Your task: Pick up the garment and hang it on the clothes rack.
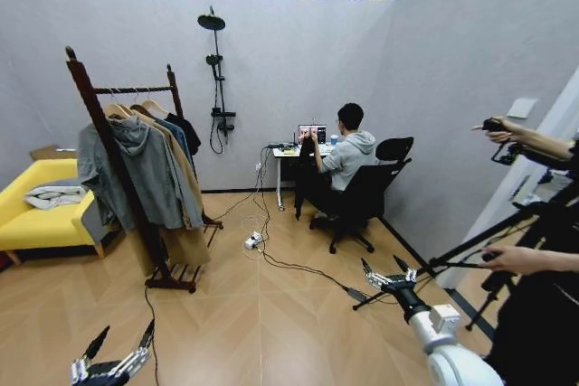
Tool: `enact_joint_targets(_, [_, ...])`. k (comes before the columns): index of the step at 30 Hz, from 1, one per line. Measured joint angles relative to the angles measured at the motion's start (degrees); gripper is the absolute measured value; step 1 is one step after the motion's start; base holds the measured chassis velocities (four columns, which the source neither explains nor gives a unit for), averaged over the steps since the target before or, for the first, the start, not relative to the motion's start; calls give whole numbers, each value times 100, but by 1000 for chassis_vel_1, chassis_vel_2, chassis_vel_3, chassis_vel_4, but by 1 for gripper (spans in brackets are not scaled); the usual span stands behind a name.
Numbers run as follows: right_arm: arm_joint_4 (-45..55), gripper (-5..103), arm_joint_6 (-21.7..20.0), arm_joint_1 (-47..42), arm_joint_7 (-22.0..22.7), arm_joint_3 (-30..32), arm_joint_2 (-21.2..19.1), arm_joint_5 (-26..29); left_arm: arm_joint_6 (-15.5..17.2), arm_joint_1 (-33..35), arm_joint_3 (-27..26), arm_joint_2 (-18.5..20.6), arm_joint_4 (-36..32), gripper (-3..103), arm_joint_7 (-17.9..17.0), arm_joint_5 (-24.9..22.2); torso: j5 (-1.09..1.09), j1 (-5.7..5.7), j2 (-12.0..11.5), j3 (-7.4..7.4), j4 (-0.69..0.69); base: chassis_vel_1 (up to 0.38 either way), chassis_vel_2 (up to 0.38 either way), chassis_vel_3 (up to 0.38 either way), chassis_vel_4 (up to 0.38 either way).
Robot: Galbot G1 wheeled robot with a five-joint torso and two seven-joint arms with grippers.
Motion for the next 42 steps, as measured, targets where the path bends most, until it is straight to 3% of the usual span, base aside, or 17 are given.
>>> enact_joint_targets(42, [157, 100, 89, -167, 9, -7, 157, -176, 0, 0, 0, 0, 0, 100, 1, 0, 3, 1, -2, 1, 1, -332, 334, 330, -333])
